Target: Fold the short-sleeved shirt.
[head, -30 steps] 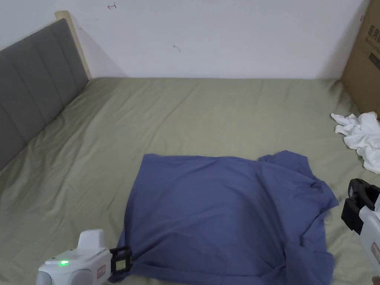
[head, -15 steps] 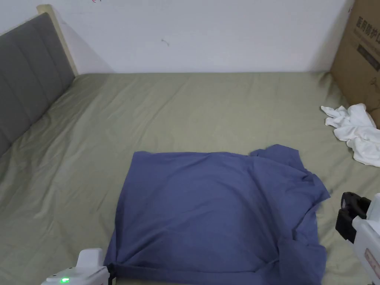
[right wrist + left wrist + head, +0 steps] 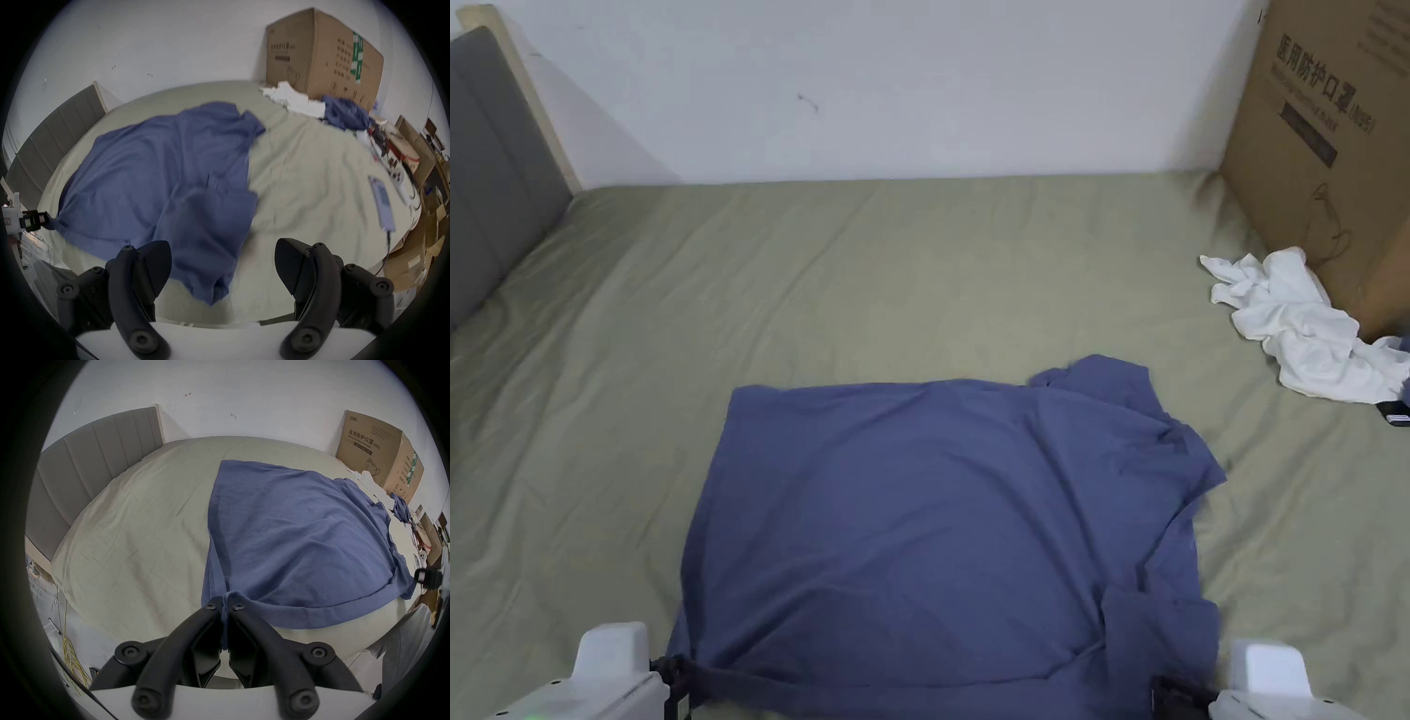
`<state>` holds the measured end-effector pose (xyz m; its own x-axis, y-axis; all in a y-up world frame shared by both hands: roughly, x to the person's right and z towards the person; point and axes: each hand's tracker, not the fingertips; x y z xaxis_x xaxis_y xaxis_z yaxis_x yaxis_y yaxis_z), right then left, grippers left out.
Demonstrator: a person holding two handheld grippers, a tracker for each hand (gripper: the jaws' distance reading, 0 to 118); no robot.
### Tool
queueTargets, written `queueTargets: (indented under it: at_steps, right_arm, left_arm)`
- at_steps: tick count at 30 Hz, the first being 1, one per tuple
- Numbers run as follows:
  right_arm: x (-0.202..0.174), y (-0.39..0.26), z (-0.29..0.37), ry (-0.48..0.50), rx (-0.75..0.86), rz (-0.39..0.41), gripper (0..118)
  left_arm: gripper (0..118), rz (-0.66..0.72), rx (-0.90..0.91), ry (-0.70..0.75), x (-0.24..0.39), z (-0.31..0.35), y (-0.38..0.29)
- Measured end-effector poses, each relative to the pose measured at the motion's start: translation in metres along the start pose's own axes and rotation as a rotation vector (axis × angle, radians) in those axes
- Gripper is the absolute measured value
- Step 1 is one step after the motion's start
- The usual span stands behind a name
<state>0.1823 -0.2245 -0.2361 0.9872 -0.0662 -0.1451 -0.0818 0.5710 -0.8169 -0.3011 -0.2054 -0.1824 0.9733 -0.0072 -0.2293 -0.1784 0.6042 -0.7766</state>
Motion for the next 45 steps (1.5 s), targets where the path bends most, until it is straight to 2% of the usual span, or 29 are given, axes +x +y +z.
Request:
queueTargets:
  at_steps: [3, 4, 6, 8, 9, 14, 20, 23, 26, 32, 38, 42, 45]
  right_arm:
    - [0.000, -0.005, -0.002, 0.037, -0.010, -0.005, 67]
    - [-0.005, -0.004, 0.003, 0.047, -0.016, -0.006, 67]
    - [-0.009, -0.003, 0.001, 0.070, -0.018, 0.002, 57]
    - [-0.012, -0.002, 0.005, 0.082, -0.010, 0.011, 22]
    - [-0.015, -0.001, 0.008, 0.080, -0.003, 0.014, 11]
    - [-0.014, 0.012, 0.033, 0.074, 0.084, 0.037, 10]
    - [-0.024, 0.061, 0.060, 0.033, 0.233, 0.114, 10]
    - [-0.029, 0.089, 0.056, 0.010, 0.271, 0.151, 10]
    - [-0.022, 0.113, 0.033, 0.016, 0.274, 0.140, 10]
    - [-0.019, 0.145, -0.025, -0.007, 0.219, 0.152, 10]
    - [-0.019, 0.155, -0.085, -0.030, 0.092, 0.188, 10]
    - [-0.018, 0.153, -0.109, -0.031, 0.015, 0.164, 10]
    - [-0.022, 0.149, -0.107, -0.034, -0.005, 0.158, 10]
  left_arm:
    - [2, 0.005, -0.003, -0.001, -0.001, -0.004, -0.001]
    - [2, 0.005, -0.003, -0.001, -0.001, -0.004, -0.001]
    - [2, 0.004, -0.004, -0.002, -0.001, -0.004, -0.001]
    - [2, 0.002, -0.003, 0.000, 0.000, -0.003, -0.002]
    - [2, 0.004, 0.000, 0.001, 0.000, -0.002, -0.001]
    - [2, 0.048, 0.037, -0.009, -0.007, 0.004, 0.008]
    - [2, 0.039, 0.112, -0.004, -0.006, 0.014, 0.045]
    - [2, 0.017, 0.143, -0.001, -0.001, 0.008, 0.072]
    - [2, -0.008, 0.154, 0.007, 0.002, -0.013, 0.097]
    - [2, -0.092, 0.116, 0.037, 0.016, -0.066, 0.133]
    - [2, -0.152, 0.004, 0.061, 0.023, -0.128, 0.135]
    - [2, -0.157, -0.081, 0.079, 0.025, -0.153, 0.125]
    - [2, -0.177, -0.080, 0.093, 0.032, -0.151, 0.122]
